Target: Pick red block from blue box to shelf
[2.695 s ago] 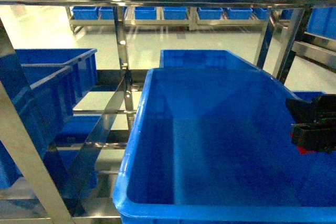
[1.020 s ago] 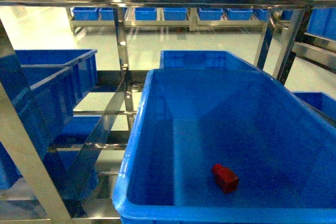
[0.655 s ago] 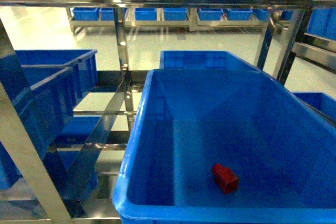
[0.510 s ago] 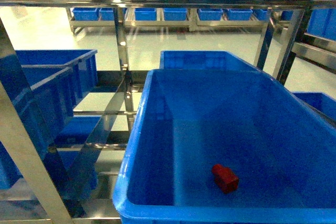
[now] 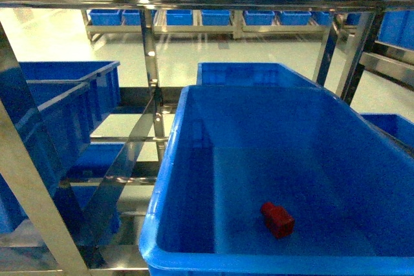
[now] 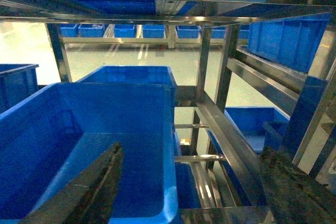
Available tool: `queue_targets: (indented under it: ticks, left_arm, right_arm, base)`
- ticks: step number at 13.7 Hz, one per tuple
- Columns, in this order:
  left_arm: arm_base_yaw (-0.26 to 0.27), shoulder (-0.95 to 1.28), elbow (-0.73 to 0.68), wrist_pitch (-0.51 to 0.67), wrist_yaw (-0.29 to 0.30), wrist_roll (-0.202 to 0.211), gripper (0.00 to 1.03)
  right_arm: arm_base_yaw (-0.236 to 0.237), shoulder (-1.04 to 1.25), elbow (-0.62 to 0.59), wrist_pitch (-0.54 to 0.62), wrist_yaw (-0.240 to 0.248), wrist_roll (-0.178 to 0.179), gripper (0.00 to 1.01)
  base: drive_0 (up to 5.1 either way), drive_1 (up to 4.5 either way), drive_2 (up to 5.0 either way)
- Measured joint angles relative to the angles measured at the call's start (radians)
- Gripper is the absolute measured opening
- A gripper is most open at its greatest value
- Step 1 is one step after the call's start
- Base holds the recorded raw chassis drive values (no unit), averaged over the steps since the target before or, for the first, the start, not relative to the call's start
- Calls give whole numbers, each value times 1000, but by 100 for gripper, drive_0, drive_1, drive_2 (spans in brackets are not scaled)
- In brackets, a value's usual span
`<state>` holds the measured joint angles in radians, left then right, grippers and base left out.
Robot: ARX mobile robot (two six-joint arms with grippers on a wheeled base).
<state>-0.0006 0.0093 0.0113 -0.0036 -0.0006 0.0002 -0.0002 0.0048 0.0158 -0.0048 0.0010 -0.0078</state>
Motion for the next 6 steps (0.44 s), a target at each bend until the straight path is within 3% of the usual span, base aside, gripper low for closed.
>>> queue_targets:
  ticks: [3,6]
  left_arm:
    - [0,0,0,0,0,0,98]
    - [0,0,0,0,0,0,98]
  right_arm:
    - [0,0,0,0,0,0,99]
    - [0,0,0,0,0,0,98]
  base:
    - [0,0,0]
    - [0,0,0]
